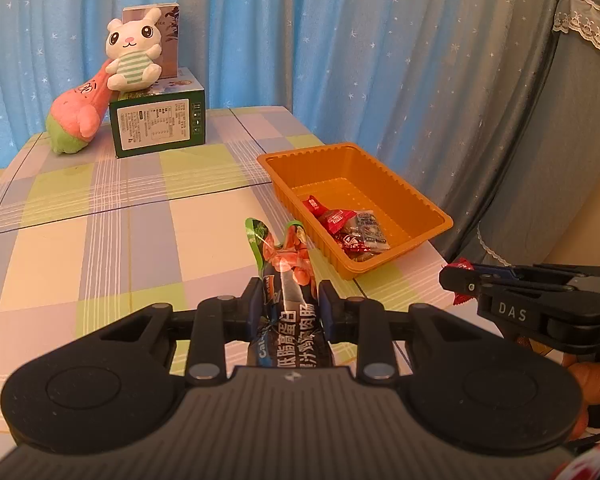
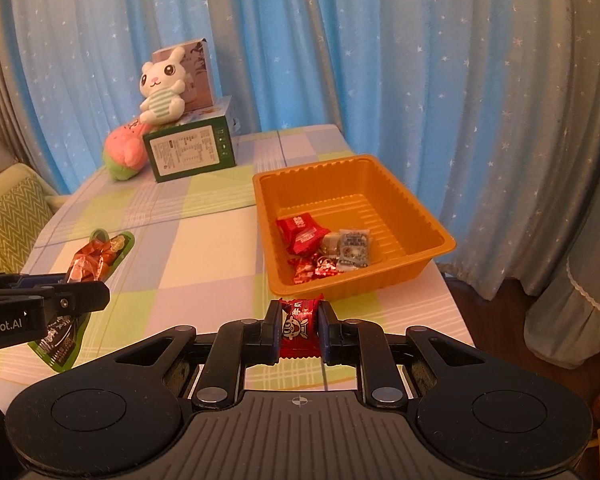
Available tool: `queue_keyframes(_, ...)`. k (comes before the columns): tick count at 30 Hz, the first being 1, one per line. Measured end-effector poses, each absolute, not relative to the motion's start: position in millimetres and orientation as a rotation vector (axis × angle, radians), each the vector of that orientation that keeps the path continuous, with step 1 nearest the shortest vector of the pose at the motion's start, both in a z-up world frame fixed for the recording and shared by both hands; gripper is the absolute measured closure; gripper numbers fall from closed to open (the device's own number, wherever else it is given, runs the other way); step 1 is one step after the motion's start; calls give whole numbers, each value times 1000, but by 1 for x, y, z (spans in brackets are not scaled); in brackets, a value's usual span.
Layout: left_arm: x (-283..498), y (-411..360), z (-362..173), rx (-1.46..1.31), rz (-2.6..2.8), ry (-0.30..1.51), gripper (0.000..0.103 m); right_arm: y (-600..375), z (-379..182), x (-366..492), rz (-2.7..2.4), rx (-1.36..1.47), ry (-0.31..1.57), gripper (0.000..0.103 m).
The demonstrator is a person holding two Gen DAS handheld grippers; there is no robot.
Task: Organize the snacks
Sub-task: 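Carry both held candies toward the orange tray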
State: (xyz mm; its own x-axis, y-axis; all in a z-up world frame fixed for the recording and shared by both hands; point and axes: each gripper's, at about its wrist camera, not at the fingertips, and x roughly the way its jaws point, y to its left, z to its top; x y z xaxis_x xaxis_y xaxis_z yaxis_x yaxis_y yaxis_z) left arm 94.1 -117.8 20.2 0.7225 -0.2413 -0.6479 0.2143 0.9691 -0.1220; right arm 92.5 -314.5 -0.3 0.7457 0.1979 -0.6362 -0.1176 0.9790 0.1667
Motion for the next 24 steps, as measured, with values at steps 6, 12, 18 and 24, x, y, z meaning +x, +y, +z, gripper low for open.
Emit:
queue_keyframes(6, 100, -118, 21, -40, -254, 724, 77, -318, 4, 99, 173, 131, 702, 84)
queue_keyframes(12, 108, -121, 21, -48, -261, 725, 77, -322, 7, 105, 165, 134, 689, 84)
queue_keyframes(18, 116, -128, 19, -46, -276, 726, 77, -329, 11, 113, 148, 137, 677, 84)
queue_keyframes(24, 124, -135, 18, -42, -290, 729, 77, -336, 10, 120, 136, 150, 678, 84)
